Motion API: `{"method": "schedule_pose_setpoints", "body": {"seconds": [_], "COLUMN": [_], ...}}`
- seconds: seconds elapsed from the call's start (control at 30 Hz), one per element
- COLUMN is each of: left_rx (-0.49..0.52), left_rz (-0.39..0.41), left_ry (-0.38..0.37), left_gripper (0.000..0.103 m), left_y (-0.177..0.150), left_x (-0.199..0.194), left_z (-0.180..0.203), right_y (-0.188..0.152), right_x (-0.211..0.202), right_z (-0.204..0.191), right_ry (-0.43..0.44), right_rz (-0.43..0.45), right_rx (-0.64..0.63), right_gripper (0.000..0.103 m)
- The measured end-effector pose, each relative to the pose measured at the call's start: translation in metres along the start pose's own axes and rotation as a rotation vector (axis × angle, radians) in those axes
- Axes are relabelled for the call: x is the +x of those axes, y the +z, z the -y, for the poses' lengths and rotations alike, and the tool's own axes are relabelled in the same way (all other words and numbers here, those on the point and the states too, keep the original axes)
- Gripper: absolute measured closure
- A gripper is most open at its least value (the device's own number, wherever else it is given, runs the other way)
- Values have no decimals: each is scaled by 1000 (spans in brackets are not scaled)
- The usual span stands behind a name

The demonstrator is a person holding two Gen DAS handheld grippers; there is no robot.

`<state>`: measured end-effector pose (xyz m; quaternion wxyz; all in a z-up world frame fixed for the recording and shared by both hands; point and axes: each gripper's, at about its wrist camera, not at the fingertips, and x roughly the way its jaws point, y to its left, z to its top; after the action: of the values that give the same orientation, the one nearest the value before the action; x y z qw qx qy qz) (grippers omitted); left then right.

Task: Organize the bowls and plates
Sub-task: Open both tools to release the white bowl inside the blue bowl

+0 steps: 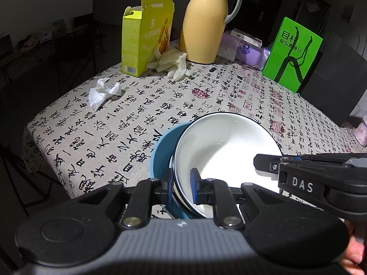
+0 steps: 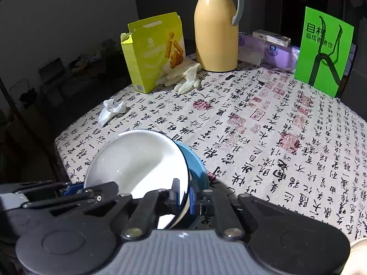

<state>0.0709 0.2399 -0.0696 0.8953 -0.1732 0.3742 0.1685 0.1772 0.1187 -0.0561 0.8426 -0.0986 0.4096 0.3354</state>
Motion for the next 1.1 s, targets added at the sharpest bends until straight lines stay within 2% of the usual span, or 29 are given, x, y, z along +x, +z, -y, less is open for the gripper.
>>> {"method": "schedule_pose_setpoints", "body": {"seconds": [0.6, 0.67, 0.8, 0.93, 1.03, 1.1], "left_rx": [-3, -5, -13, -22, -33, -39], "left_rz": [16, 16, 13, 14, 15, 19], "left_ry": [29, 33, 25, 21, 13, 8], "left_gripper": [90, 90, 90, 90, 90, 90], "left_y": [2, 2, 1, 1, 1, 1], "left_x": [0, 0, 0, 0, -1, -1], "left_z": [-2, -2, -5, -6, -7, -8], "right_y": [-1, -1, 1, 2, 1, -1], "right_x": [15, 15, 8, -1, -6, -8], "right_z": [-5, -4, 0, 1, 1, 0], "right_ry": [-41, -31, -5, 3, 6, 6], "right_rz": [-30, -44, -37, -20, -8, -2], "right_rx": [-42, -38, -24, -29, -37, -43], "right_gripper": [95, 89, 88, 88, 95, 95]}}
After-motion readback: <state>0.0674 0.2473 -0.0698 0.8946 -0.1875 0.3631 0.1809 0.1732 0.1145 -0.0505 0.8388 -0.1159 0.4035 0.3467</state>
